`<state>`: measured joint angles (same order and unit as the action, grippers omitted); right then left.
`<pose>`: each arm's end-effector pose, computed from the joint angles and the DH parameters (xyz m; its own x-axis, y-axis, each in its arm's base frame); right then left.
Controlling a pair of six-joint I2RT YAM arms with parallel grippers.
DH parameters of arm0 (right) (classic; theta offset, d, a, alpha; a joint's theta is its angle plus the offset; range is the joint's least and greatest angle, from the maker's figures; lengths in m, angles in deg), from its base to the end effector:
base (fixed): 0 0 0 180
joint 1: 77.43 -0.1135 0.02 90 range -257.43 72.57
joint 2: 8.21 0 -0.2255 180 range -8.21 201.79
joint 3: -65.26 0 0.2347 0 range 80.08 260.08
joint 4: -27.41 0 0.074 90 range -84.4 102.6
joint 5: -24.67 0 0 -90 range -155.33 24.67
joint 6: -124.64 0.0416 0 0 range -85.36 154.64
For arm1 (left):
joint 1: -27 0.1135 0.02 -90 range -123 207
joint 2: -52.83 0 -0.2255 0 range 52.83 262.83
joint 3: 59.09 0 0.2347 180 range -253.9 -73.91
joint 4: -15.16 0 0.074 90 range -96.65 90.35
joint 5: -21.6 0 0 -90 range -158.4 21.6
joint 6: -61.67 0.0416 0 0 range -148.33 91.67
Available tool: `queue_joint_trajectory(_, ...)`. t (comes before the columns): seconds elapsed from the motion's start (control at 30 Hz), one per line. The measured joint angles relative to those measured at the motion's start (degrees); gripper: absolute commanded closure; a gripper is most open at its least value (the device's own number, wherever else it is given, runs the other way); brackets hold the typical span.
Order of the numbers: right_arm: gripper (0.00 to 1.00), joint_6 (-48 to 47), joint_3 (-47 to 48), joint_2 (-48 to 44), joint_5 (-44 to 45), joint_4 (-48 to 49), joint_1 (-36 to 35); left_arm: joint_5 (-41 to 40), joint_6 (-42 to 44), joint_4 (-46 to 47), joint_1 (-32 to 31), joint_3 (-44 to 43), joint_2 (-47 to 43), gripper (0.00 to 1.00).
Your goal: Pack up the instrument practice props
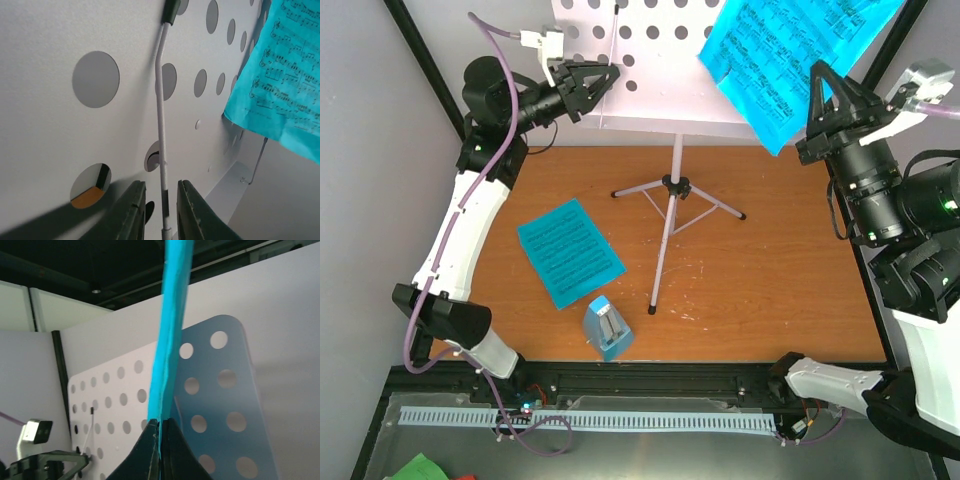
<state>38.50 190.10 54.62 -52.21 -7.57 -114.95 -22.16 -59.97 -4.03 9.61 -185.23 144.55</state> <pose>0.1082 0.0712 0.5734 0.3305 0.3364 -0.8818 -0.4561 0.8749 0.1629 0.2960 -0.1242 0.4986 -0.2439 -0.3038 -0.9210 0.8737 0.3434 -0.3446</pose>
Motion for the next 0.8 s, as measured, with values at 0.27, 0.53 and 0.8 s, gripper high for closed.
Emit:
queue_joint_trajectory(0.27,0.97,1.5,-1.5,-1.0,-11.5,0.3,0.0,-0.7,0.1,-0.4,-0.2,0.2,-0.2,0.31)
queue_joint_trajectory(0.53,0.97,3.7,-1.5,-0.8,-23.2,-0.6,0.0,-2.5,3.4,2.3,-0.2,16.6,-11.8,0.06)
queue_joint_trajectory(0.8,0.97,4.4,-1.5,0.8,-35.6,-2.5,0.0,5.9,4.1,11.0,-0.2,23.0,-19.3,0.02)
